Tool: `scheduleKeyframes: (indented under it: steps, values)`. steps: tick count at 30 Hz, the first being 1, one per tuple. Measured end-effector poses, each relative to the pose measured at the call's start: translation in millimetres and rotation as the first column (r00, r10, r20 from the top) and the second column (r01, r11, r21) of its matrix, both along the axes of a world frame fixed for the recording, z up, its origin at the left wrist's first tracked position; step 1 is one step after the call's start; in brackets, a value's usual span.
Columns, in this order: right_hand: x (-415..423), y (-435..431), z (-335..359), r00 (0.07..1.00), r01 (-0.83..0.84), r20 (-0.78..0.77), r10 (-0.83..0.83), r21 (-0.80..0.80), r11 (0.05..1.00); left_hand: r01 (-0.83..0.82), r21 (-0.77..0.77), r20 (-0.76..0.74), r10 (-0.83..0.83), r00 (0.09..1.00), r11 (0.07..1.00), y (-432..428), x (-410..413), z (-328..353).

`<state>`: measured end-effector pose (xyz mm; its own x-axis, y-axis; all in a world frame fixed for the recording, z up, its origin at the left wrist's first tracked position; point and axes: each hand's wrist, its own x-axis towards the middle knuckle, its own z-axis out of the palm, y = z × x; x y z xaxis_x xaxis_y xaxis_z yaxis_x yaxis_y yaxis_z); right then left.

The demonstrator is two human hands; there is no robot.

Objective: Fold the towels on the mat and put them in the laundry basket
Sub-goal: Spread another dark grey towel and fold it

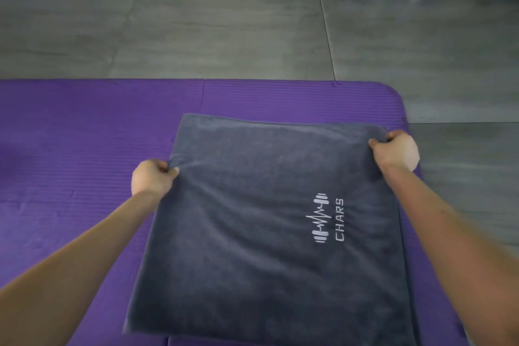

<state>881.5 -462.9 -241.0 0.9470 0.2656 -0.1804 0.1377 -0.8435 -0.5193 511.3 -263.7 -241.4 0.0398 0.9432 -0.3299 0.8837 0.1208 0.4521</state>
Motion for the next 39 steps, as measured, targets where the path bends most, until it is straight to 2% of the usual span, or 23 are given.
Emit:
scheduleKeyframes:
  steps: [4, 7, 10, 13, 14, 15, 16, 17, 19, 21, 23, 26, 28, 30, 32, 36, 39]
  values:
    - [-0.3, 0.6, 1.1, 0.993, 0.118, -0.024, -0.118, 0.021, 0.993, 0.089, 0.155, 0.023, -0.094, 0.995, 0.984, 58.8, 38.1, 10.6]
    - [-3.6, -5.6, -0.7, 0.971, 0.233, -0.052, -0.233, 0.002, 0.972, 0.152, 0.206, 0.071, -0.169, 0.983, 0.967, 100.3, 70.4, 17.1]
    - [-2.9, -21.9, -3.7, 0.954, 0.294, -0.058, -0.296, -0.044, 0.955, 0.274, 0.196, -0.099, -0.259, 0.961, 0.941, 101.1, 72.8, 10.5]
    - [-4.8, -35.3, -1.7, 0.945, 0.313, -0.065, -0.319, -0.086, 0.946, 0.301, 0.177, -0.216, -0.261, 0.941, 0.937, 64.9, 43.9, 5.7]
    - [-9.0, -37.9, 1.0, 0.949, 0.312, -0.006, -0.315, -0.119, 0.943, 0.302, 0.172, -0.253, -0.254, 0.933, 0.938, 52.5, 30.5, 5.2]
    - [-15.1, -41.4, 3.7, 0.959, 0.277, 0.115, -0.259, -0.179, 0.944, 0.292, 0.170, -0.287, -0.237, 0.928, 0.941, 41.5, 15.7, 4.1]
    - [-21.9, -46.3, 4.0, 0.954, 0.201, 0.268, -0.135, -0.238, 0.950, 0.279, 0.172, -0.307, -0.217, 0.927, 0.945, 32.9, 0.9, 2.2]
    - [-31.8, -51.7, 4.8, 0.919, 0.080, 0.393, 0.040, -0.284, 0.955, 0.263, 0.166, -0.314, -0.202, 0.928, 0.950, 26.4, -12.8, -0.4]
    - [-61.4, -64.1, 5.1, 0.788, -0.276, 0.484, 0.381, -0.275, 0.921, 0.222, 0.124, -0.282, -0.180, 0.942, 0.967, 15.1, -34.8, -4.6]
    - [-104.7, -76.8, 4.8, 0.621, -0.622, 0.441, 0.649, -0.227, 0.749, 0.149, 0.093, -0.199, -0.128, 0.972, 0.985, 8.7, -48.2, -5.6]
    - [-156.8, -86.1, 7.1, 0.457, -0.799, 0.331, 0.826, -0.255, 0.544, 0.053, 0.071, -0.112, -0.044, 0.993, 0.996, 4.5, -55.1, 0.1]
    - [-230.2, -95.3, 4.1, 0.260, -0.885, 0.211, 0.942, -0.339, 0.320, -0.044, -0.004, -0.067, 0.044, 0.997, 0.999, 0.2, -68.2, 7.9]
    - [-263.5, -97.4, 3.7, 0.180, -0.878, 0.146, 0.973, -0.422, 0.226, -0.095, -0.079, 0.010, 0.096, 0.995, 0.992, -1.8, -78.3, 9.6]
    - [-284.1, -98.1, 3.7, 0.146, -0.851, 0.104, 0.984, -0.494, 0.179, -0.180, -0.169, 0.169, 0.209, 0.963, 0.969, -2.4, -85.4, 10.1]
    - [-294.9, -97.8, 3.2, 0.154, -0.819, 0.067, 0.986, -0.550, 0.165, -0.219, -0.274, 0.327, 0.305, 0.895, 0.936, -3.0, -89.2, 14.0]
    - [-294.6, -94.1, 5.0, 0.217, -0.785, 0.106, 0.970, -0.572, 0.238, -0.136, -0.554, 0.489, 0.453, 0.745, 0.822, -8.4, -91.9, 24.7]
    - [-289.3, -91.2, 6.5, 0.285, -0.812, 0.108, 0.952, -0.501, 0.300, -0.129, -0.561, 0.567, 0.493, 0.659, 0.818, -9.6, -96.5, 23.2]
